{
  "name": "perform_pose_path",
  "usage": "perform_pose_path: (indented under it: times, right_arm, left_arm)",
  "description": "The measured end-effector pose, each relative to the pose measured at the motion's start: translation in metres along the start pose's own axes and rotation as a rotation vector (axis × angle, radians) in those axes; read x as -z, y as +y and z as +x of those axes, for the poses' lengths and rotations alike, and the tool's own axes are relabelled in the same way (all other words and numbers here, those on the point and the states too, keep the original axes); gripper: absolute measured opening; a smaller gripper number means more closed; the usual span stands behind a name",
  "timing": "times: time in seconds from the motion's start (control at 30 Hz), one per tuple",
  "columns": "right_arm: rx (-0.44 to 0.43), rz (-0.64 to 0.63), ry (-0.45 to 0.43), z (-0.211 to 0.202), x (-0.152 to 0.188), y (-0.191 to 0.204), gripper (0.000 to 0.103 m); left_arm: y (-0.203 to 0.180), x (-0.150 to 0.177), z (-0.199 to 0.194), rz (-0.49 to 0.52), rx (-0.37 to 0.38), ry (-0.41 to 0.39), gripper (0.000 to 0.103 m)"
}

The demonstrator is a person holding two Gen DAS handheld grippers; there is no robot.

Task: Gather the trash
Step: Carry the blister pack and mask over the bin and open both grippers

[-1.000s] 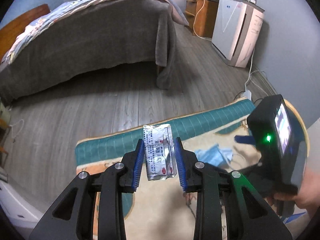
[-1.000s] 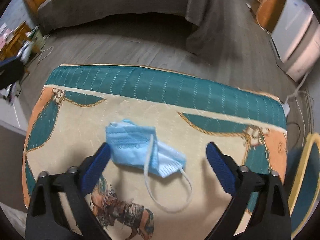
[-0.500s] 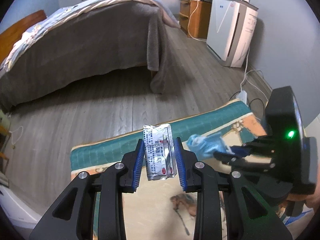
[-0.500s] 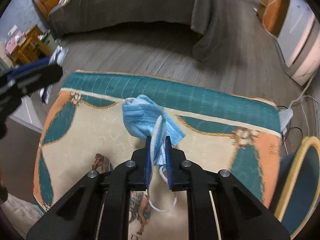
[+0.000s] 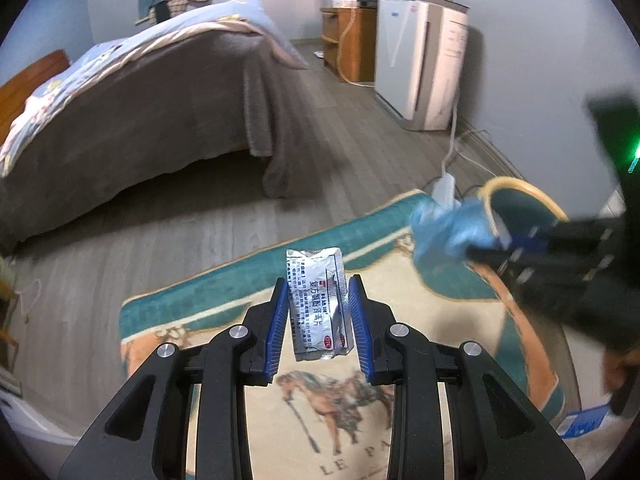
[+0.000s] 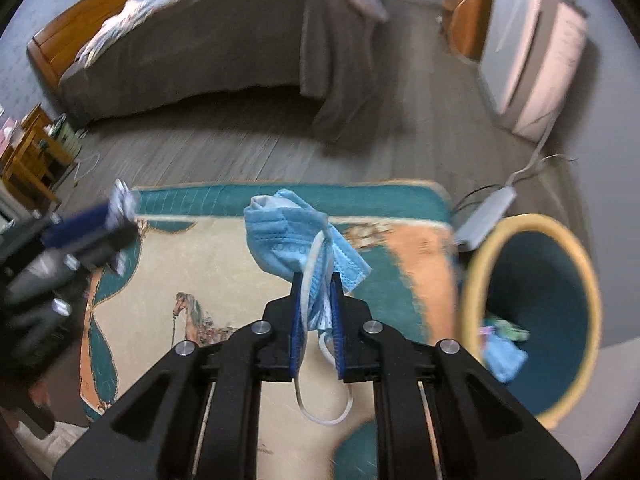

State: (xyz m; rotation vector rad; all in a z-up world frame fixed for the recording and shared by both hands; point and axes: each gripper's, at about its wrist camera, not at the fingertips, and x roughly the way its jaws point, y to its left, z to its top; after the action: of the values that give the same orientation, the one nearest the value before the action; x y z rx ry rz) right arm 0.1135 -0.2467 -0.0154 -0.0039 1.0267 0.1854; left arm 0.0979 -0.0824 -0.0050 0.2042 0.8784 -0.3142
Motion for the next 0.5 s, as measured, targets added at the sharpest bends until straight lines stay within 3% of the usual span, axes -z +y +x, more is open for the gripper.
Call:
perform_pose_path:
  times: [0.17, 0.3, 0.5]
  right_arm:
    - [0.046, 0.085, -0.043, -0.04, 0.011, -0.036, 0.012]
    - [0.026, 0.193, -0.072, -0.067, 0.018, -0.065, 0.012]
    - [0.09, 0.164, -0.122, -0.099, 0.03, -0.082, 0.012]
  left_arm:
    - [-0.026, 0.015, 0.004, 0.036, 0.03, 0.034, 0.032]
    - [-0.047, 0.023, 0.008, 0.045, 0.051, 0.065, 0.032]
    - [-0.088, 0.029, 0.012, 0.125, 0.07, 0.067, 0.032]
